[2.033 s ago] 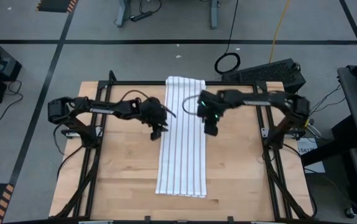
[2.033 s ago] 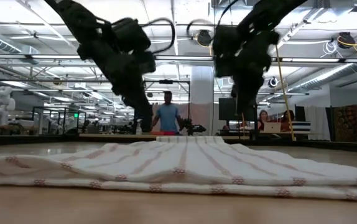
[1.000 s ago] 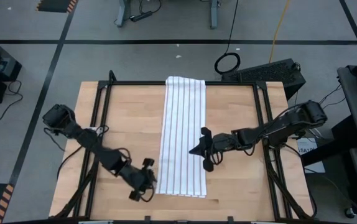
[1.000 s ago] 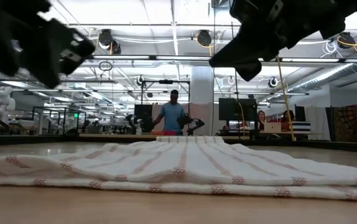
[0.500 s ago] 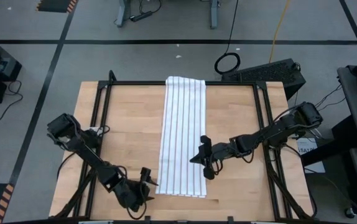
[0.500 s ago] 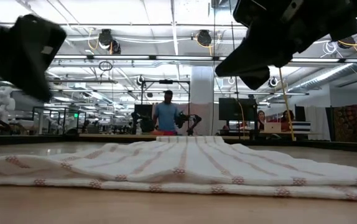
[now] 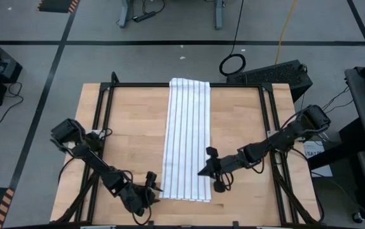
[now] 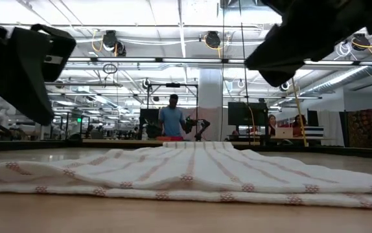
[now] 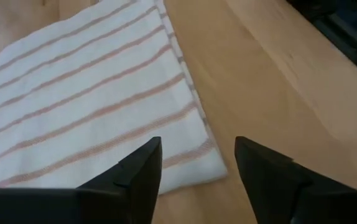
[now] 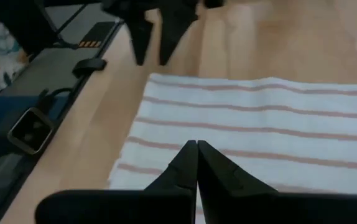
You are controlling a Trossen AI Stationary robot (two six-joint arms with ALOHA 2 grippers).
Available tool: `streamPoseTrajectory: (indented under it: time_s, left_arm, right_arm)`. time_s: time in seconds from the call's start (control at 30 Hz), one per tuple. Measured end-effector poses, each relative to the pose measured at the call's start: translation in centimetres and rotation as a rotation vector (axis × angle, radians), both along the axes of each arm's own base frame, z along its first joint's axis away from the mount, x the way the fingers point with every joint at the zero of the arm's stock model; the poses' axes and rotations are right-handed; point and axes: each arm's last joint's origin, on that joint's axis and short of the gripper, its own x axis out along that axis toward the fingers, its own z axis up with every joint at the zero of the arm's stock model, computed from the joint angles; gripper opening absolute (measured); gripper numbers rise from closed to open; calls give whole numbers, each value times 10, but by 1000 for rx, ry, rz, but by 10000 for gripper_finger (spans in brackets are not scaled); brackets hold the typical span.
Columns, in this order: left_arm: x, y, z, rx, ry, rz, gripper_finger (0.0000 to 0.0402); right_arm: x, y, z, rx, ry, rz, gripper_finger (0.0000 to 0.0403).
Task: Roll towel into tight, uniform cylinder
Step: Fold the white brown kitchen towel
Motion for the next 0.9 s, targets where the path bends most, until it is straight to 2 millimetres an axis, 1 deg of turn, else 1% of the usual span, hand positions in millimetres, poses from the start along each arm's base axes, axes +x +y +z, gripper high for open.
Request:
streamPoseTrajectory:
  time_s: [0.2, 0.3, 0.37, 0.47, 0.53, 0.6, 0.67, 0.73, 0.83, 0.9]
  left_arm:
    - [9, 9, -4, 8, 6, 38, 191]
    - [14, 13, -2, -9, -8, 58, 189]
    - [17, 16, -2, -15, -15, 73, 189]
    - [24, 21, 0, -30, -31, 97, 189]
    - [28, 25, 1, -44, -50, 113, 189]
    - [33, 28, 3, -64, -70, 131, 189]
    - [36, 30, 6, -86, -96, 141, 189]
    - [39, 30, 8, -104, -117, 146, 189]
    - [40, 30, 10, -111, -138, 147, 189]
    - [41, 31, 10, -86, -153, 152, 189]
  right_arm:
    - [-17, 25, -6, 63, 92, 38, 5]
    - [-24, 35, -8, 111, 131, 26, 25]
    - [-29, 42, -8, 143, 151, 54, 48]
    - [-38, 54, -8, 159, 166, 101, 93]
    - [-44, 63, -8, 128, 150, 117, 126]
    - [-49, 70, -11, 51, 111, 112, 156]
    - [-52, 76, -18, -13, 98, 98, 182]
    - [-52, 81, -27, -41, 101, 92, 203]
    - [-51, 86, -44, -82, 116, 88, 225]
    - [-49, 88, -52, -101, 108, 78, 232]
